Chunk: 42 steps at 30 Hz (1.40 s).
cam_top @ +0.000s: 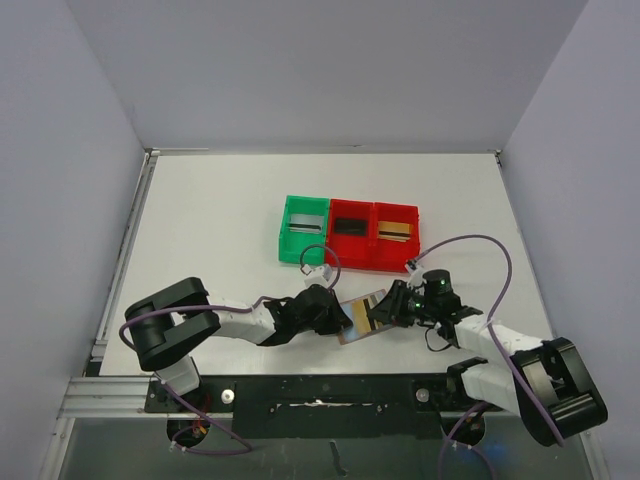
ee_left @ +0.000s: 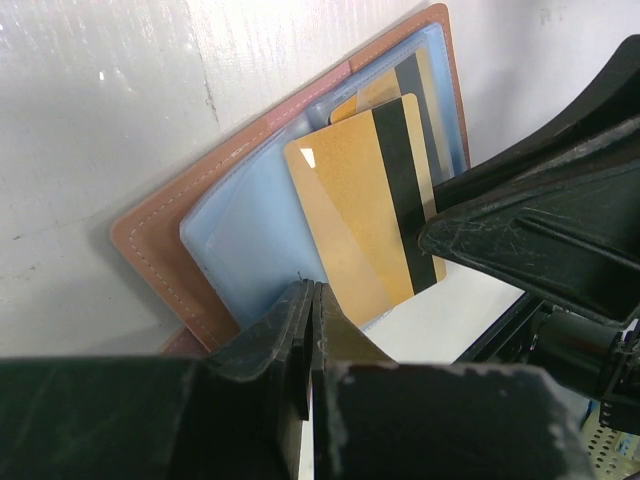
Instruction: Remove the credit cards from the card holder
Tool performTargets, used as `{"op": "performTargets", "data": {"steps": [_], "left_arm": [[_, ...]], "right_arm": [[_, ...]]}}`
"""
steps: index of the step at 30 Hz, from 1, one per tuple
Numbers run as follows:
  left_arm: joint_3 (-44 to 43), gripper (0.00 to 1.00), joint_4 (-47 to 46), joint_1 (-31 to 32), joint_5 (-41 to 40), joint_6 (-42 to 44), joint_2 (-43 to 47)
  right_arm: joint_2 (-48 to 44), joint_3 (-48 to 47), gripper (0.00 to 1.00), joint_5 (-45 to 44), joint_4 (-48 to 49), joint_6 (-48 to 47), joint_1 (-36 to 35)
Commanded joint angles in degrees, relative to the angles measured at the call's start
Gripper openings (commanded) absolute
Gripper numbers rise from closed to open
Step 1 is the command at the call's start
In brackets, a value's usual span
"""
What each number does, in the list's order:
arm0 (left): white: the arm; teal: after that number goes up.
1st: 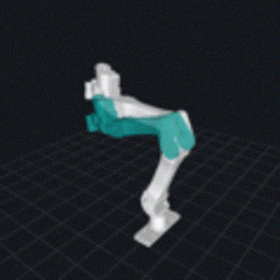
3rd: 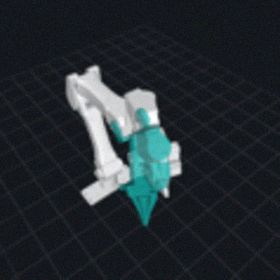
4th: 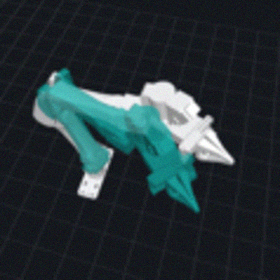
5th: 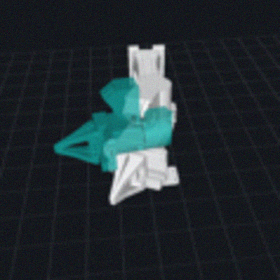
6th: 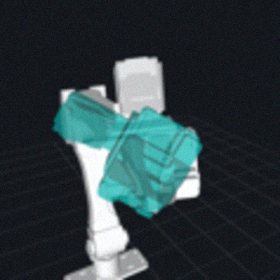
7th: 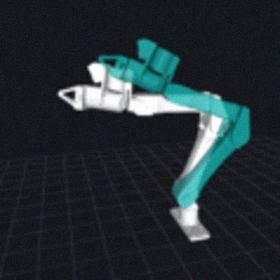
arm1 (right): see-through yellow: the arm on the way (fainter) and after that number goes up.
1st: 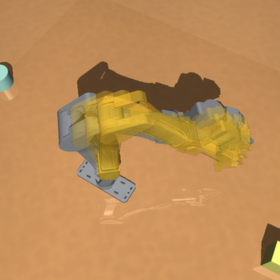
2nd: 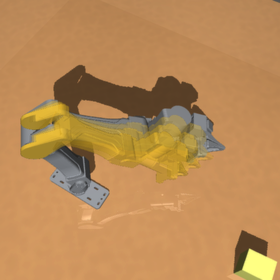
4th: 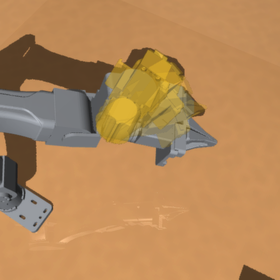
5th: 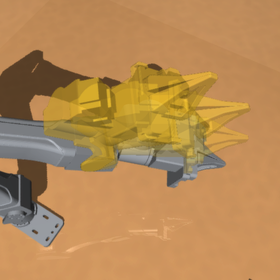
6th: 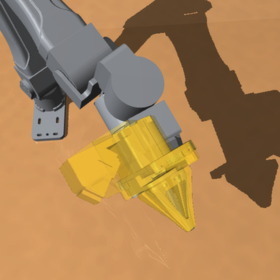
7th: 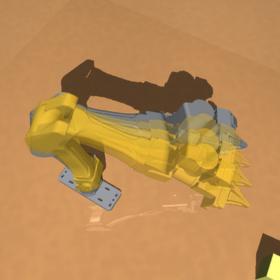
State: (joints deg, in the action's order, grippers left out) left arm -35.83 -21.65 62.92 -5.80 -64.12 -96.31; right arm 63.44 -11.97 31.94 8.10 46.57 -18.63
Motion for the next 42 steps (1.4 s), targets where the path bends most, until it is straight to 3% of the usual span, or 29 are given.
{"op": "performTargets", "data": {"steps": [1,7,13,20,26,34,42], "left_arm": [[0.9,0.0,9.4,-0.2,-3.6,2.5,-2.6],[1.1,0.0,9.5,-0.2,-3.6,2.4,-2.6],[1.4,0.0,9.8,-0.2,-4.1,2.3,-2.1],[1.8,0.0,13.5,-0.2,-6.0,2.4,-0.3],[2.2,0.0,15.9,-0.2,-7.1,3.8,2.6],[1.1,0.0,17.7,-0.2,-7.3,5.0,5.0],[1.0,0.18,18.2,-0.2,-6.3,6.0,12.6]], "right_arm": [[2.4,-1.9,0.26,2.3,4.9,-2.5,1.1],[6.9,-3.8,0.23,7.3,5.8,-5.1,1.7],[7.2,-5.0,0.0,7.4,1.8,-7.8,1.8],[-6.4,-7.5,0.0,-0.6,-12.7,-11.0,7.4],[-14.6,-12.5,0.0,-13.8,-27.1,-13.7,9.3],[-16.7,-14.2,0.0,-20.8,-31.8,-10.9,9.4],[-12.7,-15.7,0.0,-16.5,-28.7,-11.3,7.9]]}}
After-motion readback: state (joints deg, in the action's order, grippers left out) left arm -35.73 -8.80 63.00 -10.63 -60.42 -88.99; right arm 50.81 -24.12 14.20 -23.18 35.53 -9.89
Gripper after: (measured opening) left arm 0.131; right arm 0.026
